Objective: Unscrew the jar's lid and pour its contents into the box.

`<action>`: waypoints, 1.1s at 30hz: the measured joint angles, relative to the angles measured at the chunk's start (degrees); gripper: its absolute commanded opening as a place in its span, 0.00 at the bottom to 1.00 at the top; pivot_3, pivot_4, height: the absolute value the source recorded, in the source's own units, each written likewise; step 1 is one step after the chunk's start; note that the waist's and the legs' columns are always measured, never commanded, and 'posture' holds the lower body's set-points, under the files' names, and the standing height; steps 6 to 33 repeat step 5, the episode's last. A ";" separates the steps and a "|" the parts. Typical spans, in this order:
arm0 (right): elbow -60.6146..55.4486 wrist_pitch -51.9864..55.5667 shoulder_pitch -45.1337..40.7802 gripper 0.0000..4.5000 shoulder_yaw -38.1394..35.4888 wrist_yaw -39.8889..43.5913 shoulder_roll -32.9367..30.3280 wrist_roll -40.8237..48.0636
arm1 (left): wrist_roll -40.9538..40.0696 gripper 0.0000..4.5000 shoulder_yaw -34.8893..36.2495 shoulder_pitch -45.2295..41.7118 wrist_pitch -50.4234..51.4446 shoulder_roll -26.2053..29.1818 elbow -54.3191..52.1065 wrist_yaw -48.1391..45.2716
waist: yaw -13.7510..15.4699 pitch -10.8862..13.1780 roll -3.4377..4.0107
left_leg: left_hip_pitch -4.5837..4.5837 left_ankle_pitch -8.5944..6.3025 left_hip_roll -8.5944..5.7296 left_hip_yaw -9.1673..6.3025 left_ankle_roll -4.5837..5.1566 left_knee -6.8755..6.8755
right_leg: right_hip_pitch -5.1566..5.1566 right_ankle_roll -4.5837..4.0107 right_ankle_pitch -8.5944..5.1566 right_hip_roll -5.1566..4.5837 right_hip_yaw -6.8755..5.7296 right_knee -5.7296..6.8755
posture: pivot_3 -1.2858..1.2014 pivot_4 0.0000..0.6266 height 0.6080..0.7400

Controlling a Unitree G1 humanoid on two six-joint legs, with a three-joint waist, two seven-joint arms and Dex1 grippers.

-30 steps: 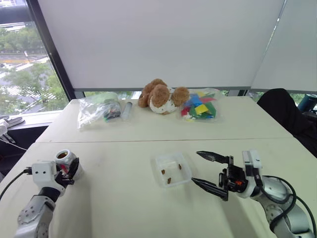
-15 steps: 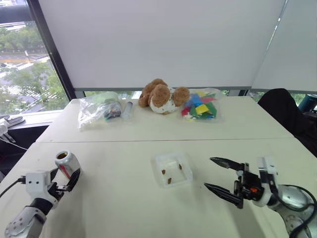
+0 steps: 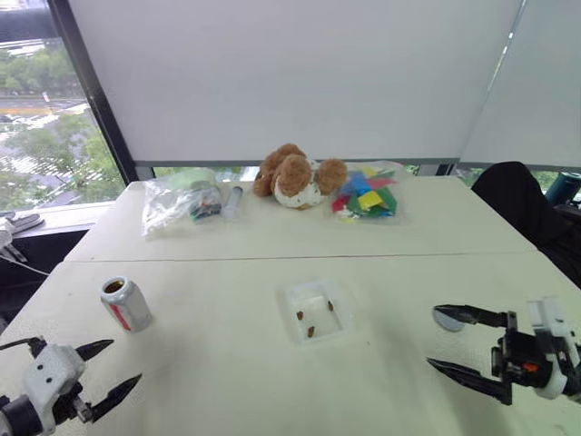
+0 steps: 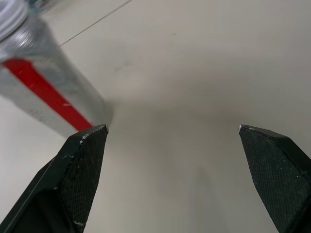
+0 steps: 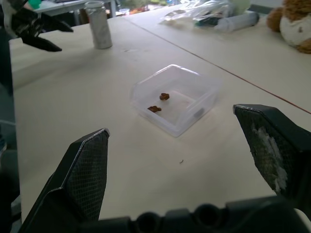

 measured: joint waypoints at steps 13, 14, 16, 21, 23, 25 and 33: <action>-0.20 1.53 -0.28 1.00 -1.07 1.71 -2.52 0.19 | 0.17 0.98 2.74 2.89 -0.83 0.66 -0.67 -3.82 | -0.05 0.01 0.02 | -0.01 -0.01 0.02 0.01 0.02 -0.06 | -0.03 -0.01 -0.03 0.00 -0.06 -0.03 | 0.52 0.24 1.00; -0.20 1.53 -0.28 1.00 -1.07 1.71 -2.52 0.19 | 0.17 0.98 2.74 2.89 -0.83 0.66 -0.67 -3.82 | -0.05 0.01 0.02 | -0.01 -0.01 0.02 0.01 0.02 -0.06 | -0.03 -0.01 -0.03 0.00 -0.06 -0.03 | 0.52 0.24 1.00; -0.20 1.53 -0.28 1.00 -1.07 1.71 -2.52 0.19 | 0.17 0.98 2.74 2.89 -0.83 0.66 -0.67 -3.82 | -0.05 0.01 0.02 | -0.01 -0.01 0.02 0.01 0.02 -0.06 | -0.03 -0.01 -0.03 0.00 -0.06 -0.03 | 0.52 0.24 1.00; -0.20 1.53 -0.28 1.00 -1.07 1.71 -2.52 0.19 | 0.17 0.98 2.74 2.89 -0.83 0.66 -0.67 -3.82 | -0.05 0.01 0.02 | -0.01 -0.01 0.02 0.01 0.02 -0.06 | -0.03 -0.01 -0.03 0.00 -0.06 -0.03 | 0.52 0.24 1.00; -0.20 1.53 -0.28 1.00 -1.07 1.71 -2.52 0.19 | 0.17 0.98 2.74 2.89 -0.83 0.66 -0.67 -3.82 | -0.05 0.01 0.02 | -0.01 -0.01 0.02 0.01 0.02 -0.06 | -0.03 -0.01 -0.03 0.00 -0.06 -0.03 | 0.52 0.24 1.00; -0.20 1.53 -0.28 1.00 -1.07 1.71 -2.52 0.19 | 0.17 0.98 2.74 2.89 -0.83 0.66 -0.67 -3.82 | -0.05 0.01 0.02 | -0.01 -0.01 0.02 0.01 0.02 -0.06 | -0.03 -0.01 -0.03 0.00 -0.06 -0.03 | 0.52 0.24 1.00; -0.20 1.53 -0.28 1.00 -1.07 1.71 -2.52 0.19 | 0.17 0.98 2.74 2.89 -0.83 0.66 -0.67 -3.82 | -0.05 0.01 0.02 | -0.01 -0.01 0.02 0.01 0.02 -0.06 | -0.03 -0.01 -0.03 0.00 -0.06 -0.03 | 0.52 0.24 1.00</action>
